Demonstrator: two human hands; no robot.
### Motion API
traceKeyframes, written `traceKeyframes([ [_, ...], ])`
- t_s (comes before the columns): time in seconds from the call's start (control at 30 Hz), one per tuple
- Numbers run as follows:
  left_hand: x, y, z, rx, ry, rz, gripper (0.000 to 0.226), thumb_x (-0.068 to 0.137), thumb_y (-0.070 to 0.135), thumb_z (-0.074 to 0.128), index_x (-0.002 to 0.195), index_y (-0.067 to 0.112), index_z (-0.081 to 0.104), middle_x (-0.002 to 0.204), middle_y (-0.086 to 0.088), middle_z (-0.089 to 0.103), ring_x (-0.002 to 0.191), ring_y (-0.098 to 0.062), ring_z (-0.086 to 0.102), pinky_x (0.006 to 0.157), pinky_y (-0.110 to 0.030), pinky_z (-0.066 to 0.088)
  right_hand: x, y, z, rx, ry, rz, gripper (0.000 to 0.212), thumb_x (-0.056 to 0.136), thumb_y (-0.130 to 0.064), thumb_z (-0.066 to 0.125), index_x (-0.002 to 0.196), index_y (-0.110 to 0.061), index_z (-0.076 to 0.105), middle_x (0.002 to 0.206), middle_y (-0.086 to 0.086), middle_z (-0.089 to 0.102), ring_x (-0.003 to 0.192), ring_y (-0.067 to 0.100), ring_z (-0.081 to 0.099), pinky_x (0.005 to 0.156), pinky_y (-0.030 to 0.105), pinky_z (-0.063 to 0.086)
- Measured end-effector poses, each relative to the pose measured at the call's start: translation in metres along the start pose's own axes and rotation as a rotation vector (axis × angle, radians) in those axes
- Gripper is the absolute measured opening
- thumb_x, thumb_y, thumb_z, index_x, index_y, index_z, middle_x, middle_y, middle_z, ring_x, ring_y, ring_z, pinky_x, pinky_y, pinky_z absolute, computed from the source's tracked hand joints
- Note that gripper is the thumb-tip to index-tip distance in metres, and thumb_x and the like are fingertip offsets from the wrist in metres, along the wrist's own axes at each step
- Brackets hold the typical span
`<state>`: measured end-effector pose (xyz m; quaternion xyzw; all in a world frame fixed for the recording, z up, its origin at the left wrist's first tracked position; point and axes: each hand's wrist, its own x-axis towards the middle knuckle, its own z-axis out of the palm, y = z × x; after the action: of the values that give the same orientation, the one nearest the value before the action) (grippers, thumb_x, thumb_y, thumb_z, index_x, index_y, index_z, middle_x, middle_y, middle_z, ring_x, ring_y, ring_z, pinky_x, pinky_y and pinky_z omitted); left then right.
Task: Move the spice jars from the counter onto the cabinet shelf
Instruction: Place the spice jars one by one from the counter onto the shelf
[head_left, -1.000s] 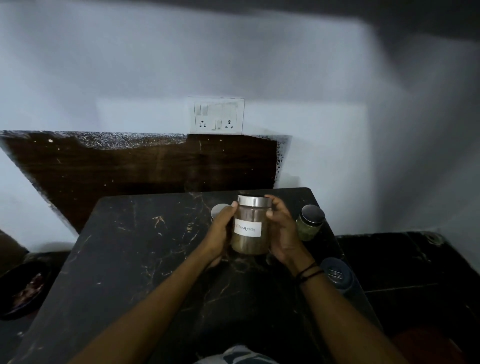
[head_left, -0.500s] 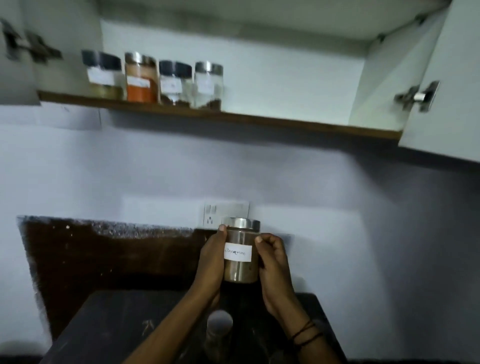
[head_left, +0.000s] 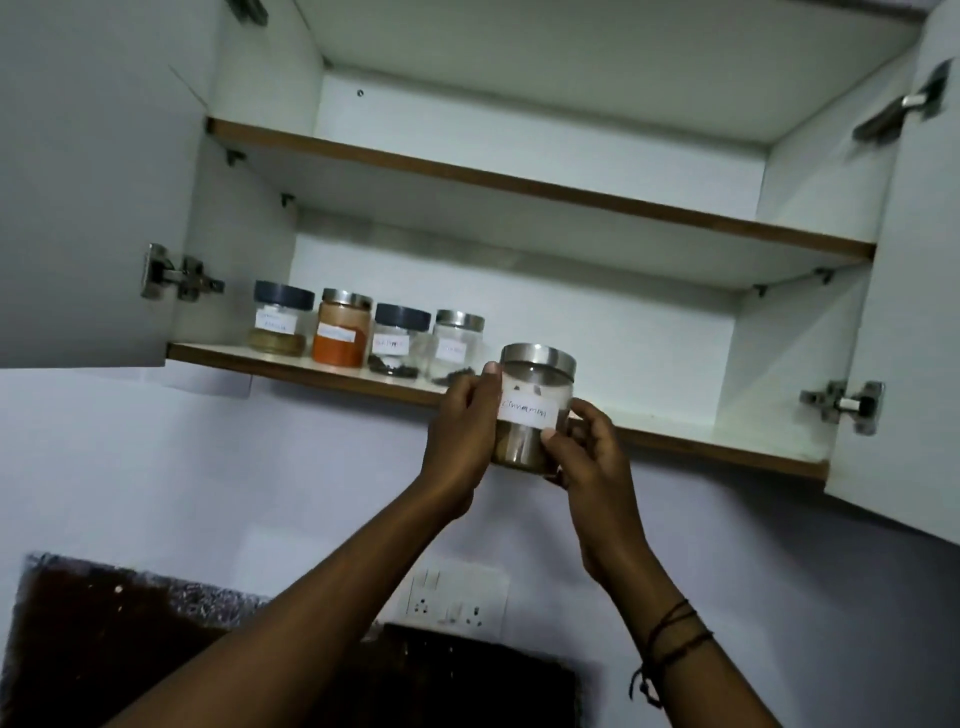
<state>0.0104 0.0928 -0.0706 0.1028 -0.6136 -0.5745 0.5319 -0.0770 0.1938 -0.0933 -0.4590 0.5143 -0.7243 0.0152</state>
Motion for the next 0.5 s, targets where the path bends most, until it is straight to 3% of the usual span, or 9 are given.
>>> traceKeyframes([
  [0.13, 0.037, 0.021, 0.004, 0.062, 0.007, 0.044, 0.031, 0.082, 0.049, 0.052, 0.09, 0.024, 0.069, 0.096, -0.004, 0.074, 0.099, -0.029, 0.068, 0.088, -0.048, 0.056, 0.045, -0.01, 0.009, -0.08, 0.094, -0.059, 0.025, 0.089, -0.02, 0.066, 0.108, -0.03, 0.053, 0.114, 0.002, 0.068, 0.098, 0.015, 0.067, 0.077, 0.026, 0.052],
  [0.27, 0.074, 0.025, 0.012, 0.19, -0.005, 0.039, 0.027, 0.085, 0.032, 0.051, 0.105, 0.021, 0.065, 0.105, -0.003, 0.072, 0.102, -0.025, 0.066, 0.093, -0.049, 0.055, 0.088, -0.006, 0.021, -0.289, 0.121, -0.091, 0.029, 0.09, -0.021, 0.061, 0.117, -0.022, 0.052, 0.117, -0.002, 0.064, 0.098, 0.013, 0.064, 0.072, 0.023, 0.05],
  [0.33, 0.092, 0.022, 0.015, 0.28, -0.035, 0.029, 0.029, 0.087, 0.022, 0.049, 0.112, 0.016, 0.062, 0.109, -0.005, 0.069, 0.103, -0.026, 0.065, 0.094, -0.047, 0.054, 0.11, -0.002, 0.024, -0.392, 0.134, -0.071, 0.032, 0.09, -0.017, 0.057, 0.122, -0.017, 0.052, 0.119, 0.002, 0.063, 0.099, 0.016, 0.062, 0.077, 0.028, 0.052],
  [0.4, 0.11, 0.015, 0.017, 0.386, -0.063, 0.034, 0.027, 0.086, 0.014, 0.047, 0.109, 0.01, 0.062, 0.108, -0.01, 0.068, 0.102, -0.028, 0.064, 0.093, -0.046, 0.054, 0.13, 0.004, 0.026, -0.509, 0.117, -0.025, 0.033, 0.09, -0.014, 0.055, 0.123, -0.011, 0.053, 0.12, 0.009, 0.064, 0.103, 0.025, 0.062, 0.087, 0.038, 0.053],
  [0.5, 0.134, 0.003, 0.018, 0.469, -0.069, 0.034, 0.029, 0.083, 0.003, 0.047, 0.106, 0.004, 0.064, 0.109, -0.015, 0.069, 0.102, -0.03, 0.065, 0.091, -0.044, 0.056, 0.155, 0.015, 0.028, -0.644, 0.061, 0.016, 0.03, 0.091, -0.011, 0.055, 0.121, -0.005, 0.054, 0.122, 0.014, 0.063, 0.109, 0.029, 0.06, 0.086, 0.034, 0.049],
])
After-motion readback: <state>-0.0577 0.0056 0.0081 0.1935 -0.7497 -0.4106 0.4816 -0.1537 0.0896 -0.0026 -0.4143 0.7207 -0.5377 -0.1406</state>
